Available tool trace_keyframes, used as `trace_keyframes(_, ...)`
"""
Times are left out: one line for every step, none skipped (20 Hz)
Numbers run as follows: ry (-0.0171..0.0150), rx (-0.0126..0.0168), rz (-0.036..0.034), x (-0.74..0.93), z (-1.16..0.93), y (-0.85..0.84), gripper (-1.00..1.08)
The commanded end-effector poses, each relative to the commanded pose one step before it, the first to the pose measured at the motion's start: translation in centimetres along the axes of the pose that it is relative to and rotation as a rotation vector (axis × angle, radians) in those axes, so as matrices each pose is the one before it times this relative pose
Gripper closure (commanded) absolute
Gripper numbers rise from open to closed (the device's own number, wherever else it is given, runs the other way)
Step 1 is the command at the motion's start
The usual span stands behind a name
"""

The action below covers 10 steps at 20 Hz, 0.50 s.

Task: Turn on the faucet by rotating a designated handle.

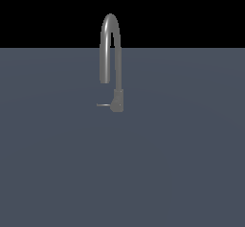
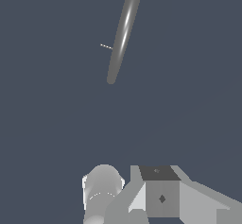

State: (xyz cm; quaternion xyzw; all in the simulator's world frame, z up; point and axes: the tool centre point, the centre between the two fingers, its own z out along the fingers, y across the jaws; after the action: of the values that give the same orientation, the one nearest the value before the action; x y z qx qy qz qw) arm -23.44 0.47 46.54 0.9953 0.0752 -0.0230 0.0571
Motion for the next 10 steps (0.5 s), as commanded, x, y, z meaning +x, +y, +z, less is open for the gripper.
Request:
trace_keyframes(-0.00422, -0.05491, -0.05608, 1.069, 0.587, -0.465, 1.08)
trace_keyframes(-0.00182, -0.02538, -0.02547, 0.494, 0.265, -0.203, 1.08)
trace_keyframes(-0.00191, -0.02672, -0.02683, 0.520, 0.280, -0.215, 1.08)
trace_keyframes(-0.00198, -0.02797, -0.02809, 0.545, 0.293, -0.225, 1.08)
trace_keyframes(-0.00205, -0.02914, -0.02927, 0.568, 0.306, -0.235, 1.08)
trace_keyframes(-0.00212, -0.03022, -0.03037, 0.589, 0.318, -0.244, 1.08)
trace_keyframes(-0.00217, -0.03119, -0.03136, 0.608, 0.329, -0.253, 1.08)
trace_keyframes(-0.00216, -0.03137, -0.03155, 0.612, 0.331, -0.255, 1.08)
trace_keyframes(-0.00210, -0.03074, -0.03093, 0.600, 0.325, -0.250, 1.08)
trace_keyframes(-0.00204, -0.03005, -0.03025, 0.588, 0.319, -0.245, 1.08)
